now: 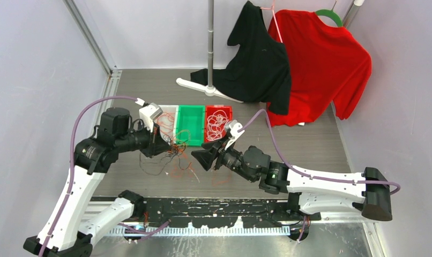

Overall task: Untangle the cables
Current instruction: Untie the cable.

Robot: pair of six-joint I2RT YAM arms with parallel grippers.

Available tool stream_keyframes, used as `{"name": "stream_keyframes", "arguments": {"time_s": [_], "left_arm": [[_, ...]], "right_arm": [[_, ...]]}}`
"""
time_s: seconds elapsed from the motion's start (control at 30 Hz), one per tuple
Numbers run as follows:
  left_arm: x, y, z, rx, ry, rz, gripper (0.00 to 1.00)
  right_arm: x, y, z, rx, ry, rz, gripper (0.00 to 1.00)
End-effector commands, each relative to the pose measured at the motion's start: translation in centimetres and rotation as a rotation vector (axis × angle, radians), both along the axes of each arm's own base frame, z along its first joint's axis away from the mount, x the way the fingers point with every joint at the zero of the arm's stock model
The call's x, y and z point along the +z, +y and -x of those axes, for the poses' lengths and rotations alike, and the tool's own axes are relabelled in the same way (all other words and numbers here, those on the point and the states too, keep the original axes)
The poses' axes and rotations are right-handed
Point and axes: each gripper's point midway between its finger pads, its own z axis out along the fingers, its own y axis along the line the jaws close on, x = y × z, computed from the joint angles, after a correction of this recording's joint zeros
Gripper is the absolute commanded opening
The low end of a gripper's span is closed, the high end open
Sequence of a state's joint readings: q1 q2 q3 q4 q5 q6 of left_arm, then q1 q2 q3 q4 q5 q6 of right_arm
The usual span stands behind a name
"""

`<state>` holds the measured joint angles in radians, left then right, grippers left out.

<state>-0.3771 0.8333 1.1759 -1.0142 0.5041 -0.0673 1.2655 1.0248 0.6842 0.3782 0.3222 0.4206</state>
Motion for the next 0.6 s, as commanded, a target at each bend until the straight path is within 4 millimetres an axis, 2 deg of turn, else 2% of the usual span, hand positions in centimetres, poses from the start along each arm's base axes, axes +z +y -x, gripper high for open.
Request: {"name": "stream_keyframes", "arguments": {"time_s": [0.0,0.23,0.4,0.57], "left_arm": [[1.8,-0.5,-1.0,0.046,-0.039,0.071,0.0],[2.2,-0.9,-0.6,0.035,-0.023,0.099,0.0],[2.0,-1.1,-0.2,0.019,-0.006,0.107,0.0],[2.2,-1.4,0.1,0.005,0.004,0.123,0.0]], "right_arm": [[1.7,0.4,-0.2,-0.027,-0.028,-0.046,0.59],[2.3,3.1,-0.8,-0.026,-0.061,-0.025,0.59],[2.8,3.3,-1.7,-0.082,-0.073,-0.045,0.58],[2.4,3.2,-2.7,-0.142,-0.083,-0.012,0.57]]}}
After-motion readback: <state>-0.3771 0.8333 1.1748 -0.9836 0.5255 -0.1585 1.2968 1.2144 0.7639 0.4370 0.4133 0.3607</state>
